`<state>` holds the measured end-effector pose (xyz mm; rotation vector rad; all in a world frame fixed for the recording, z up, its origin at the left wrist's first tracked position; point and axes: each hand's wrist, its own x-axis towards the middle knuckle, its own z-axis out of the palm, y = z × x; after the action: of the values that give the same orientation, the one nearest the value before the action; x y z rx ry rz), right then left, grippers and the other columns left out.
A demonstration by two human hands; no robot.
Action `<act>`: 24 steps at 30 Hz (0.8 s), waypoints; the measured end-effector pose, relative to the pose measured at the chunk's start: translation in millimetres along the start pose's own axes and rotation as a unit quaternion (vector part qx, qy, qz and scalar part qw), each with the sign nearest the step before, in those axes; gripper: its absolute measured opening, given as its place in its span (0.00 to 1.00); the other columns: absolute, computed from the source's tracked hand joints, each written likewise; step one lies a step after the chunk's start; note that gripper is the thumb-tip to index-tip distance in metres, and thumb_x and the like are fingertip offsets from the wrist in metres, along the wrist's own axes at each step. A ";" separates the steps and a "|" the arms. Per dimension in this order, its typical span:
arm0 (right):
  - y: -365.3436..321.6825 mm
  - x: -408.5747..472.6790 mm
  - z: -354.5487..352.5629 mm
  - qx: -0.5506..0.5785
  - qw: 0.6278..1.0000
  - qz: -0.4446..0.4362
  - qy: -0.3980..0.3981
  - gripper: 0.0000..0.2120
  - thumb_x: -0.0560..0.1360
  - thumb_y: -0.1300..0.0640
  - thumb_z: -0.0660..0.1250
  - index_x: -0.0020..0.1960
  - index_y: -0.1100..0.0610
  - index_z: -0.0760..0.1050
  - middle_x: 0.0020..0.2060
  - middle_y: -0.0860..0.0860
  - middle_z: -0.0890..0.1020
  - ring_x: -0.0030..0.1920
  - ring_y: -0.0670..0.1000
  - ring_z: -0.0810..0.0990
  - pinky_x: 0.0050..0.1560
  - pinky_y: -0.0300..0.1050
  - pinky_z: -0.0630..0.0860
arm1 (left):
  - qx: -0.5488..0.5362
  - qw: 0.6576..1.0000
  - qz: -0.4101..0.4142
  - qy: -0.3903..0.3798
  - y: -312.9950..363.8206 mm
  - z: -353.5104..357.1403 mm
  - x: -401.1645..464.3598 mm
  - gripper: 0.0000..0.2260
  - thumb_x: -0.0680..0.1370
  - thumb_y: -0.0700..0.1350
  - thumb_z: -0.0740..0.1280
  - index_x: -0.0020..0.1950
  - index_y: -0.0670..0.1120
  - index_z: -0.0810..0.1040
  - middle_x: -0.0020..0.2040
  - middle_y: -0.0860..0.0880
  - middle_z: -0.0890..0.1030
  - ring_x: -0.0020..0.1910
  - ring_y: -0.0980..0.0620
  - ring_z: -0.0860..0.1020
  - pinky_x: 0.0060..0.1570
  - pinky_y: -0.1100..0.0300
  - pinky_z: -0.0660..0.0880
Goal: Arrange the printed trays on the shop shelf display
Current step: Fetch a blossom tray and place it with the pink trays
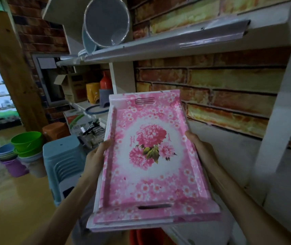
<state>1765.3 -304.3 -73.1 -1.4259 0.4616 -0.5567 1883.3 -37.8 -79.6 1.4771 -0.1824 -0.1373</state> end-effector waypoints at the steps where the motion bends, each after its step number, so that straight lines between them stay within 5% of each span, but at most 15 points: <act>1: -1.2 9.0 -0.4 0.001 1.000 -0.001 0.008 0.14 0.71 0.42 0.70 0.46 0.52 0.82 0.38 0.48 0.86 0.39 0.49 0.85 0.36 0.41 0.76 | 0.001 1.000 -0.001 -0.008 -1.0 5.8 12.6 0.18 0.75 0.58 0.67 0.52 0.44 0.83 0.48 0.41 0.86 0.48 0.38 0.84 0.55 0.40 0.78; 5: -2.8 37.8 -11.8 0.005 0.999 -0.004 0.051 0.10 0.73 0.45 0.70 0.44 0.52 0.82 0.36 0.47 0.84 0.39 0.47 0.83 0.35 0.40 0.75 | -0.006 0.998 0.004 -0.064 -3.7 35.2 56.1 0.14 0.75 0.57 0.67 0.48 0.48 0.84 0.46 0.43 0.86 0.47 0.39 0.84 0.52 0.42 0.80; 9: 0.4 57.5 -32.4 0.015 0.992 0.002 0.125 0.16 0.71 0.45 0.72 0.52 0.56 0.83 0.43 0.51 0.86 0.45 0.52 0.84 0.41 0.42 0.77 | -0.012 0.991 -0.012 -0.134 -5.9 76.5 89.8 0.14 0.77 0.53 0.66 0.47 0.43 0.83 0.40 0.44 0.87 0.36 0.45 0.85 0.34 0.55 0.82; 12: 5.9 68.9 -52.8 0.005 0.987 0.008 0.160 0.16 0.70 0.43 0.71 0.48 0.55 0.84 0.39 0.50 0.87 0.42 0.52 0.86 0.39 0.41 0.78 | 0.012 0.982 -0.031 -0.185 -12.5 108.8 117.9 0.19 0.76 0.56 0.66 0.50 0.41 0.84 0.45 0.41 0.86 0.42 0.41 0.85 0.45 0.50 0.81; 20: 28.8 94.9 -87.1 0.007 0.960 0.024 0.280 0.13 0.70 0.43 0.72 0.43 0.53 0.85 0.40 0.52 0.87 0.46 0.56 0.85 0.53 0.52 0.79 | 0.078 0.955 -0.023 -0.284 -31.4 191.6 187.0 0.18 0.76 0.59 0.66 0.45 0.45 0.85 0.38 0.47 0.87 0.39 0.50 0.85 0.35 0.61 0.77; 24: 32.6 111.4 -95.7 0.035 0.940 0.029 0.339 0.12 0.72 0.49 0.73 0.40 0.58 0.81 0.37 0.54 0.86 0.42 0.56 0.83 0.44 0.47 0.77 | 0.107 0.940 -0.051 -0.319 -44.2 229.2 222.6 0.22 0.74 0.61 0.68 0.44 0.41 0.86 0.39 0.44 0.87 0.41 0.45 0.85 0.40 0.56 0.79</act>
<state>1797.8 -446.1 -111.4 -1.1201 1.0163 -1.0104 2054.8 -310.5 -96.0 1.6171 -0.6625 -0.7028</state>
